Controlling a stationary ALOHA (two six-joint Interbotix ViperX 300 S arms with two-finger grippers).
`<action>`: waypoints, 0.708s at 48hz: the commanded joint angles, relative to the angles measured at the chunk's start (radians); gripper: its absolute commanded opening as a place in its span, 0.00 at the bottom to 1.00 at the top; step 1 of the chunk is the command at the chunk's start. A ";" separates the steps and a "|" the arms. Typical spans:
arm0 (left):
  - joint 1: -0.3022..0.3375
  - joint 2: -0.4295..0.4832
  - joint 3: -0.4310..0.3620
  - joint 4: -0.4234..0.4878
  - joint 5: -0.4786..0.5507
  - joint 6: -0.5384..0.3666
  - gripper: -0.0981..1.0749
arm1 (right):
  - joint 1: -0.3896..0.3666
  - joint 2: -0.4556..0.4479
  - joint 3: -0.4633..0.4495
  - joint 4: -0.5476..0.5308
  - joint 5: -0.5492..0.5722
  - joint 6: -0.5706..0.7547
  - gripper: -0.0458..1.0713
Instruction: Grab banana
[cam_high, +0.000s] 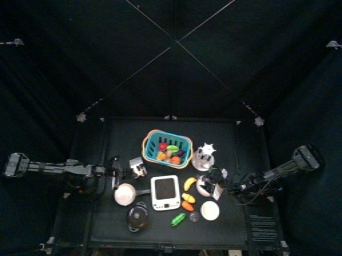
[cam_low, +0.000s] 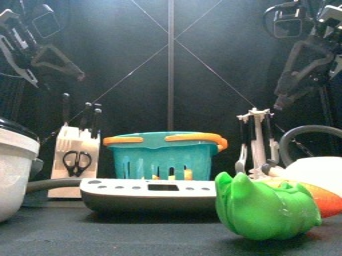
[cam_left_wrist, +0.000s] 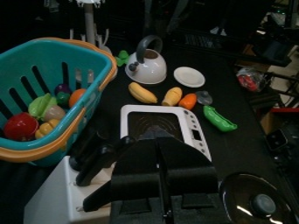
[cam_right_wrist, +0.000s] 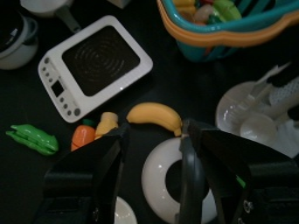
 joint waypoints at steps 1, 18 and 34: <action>0.003 0.003 -0.018 0.000 -0.003 -0.002 0.10 | -0.015 0.014 -0.038 -0.049 -0.038 0.002 0.84; 0.006 0.003 -0.020 0.000 -0.003 0.002 0.10 | -0.107 0.216 -0.133 -0.156 -0.192 -0.011 0.84; 0.009 0.003 -0.017 0.002 -0.005 0.002 0.10 | -0.129 0.339 -0.149 -0.153 -0.201 -0.014 0.84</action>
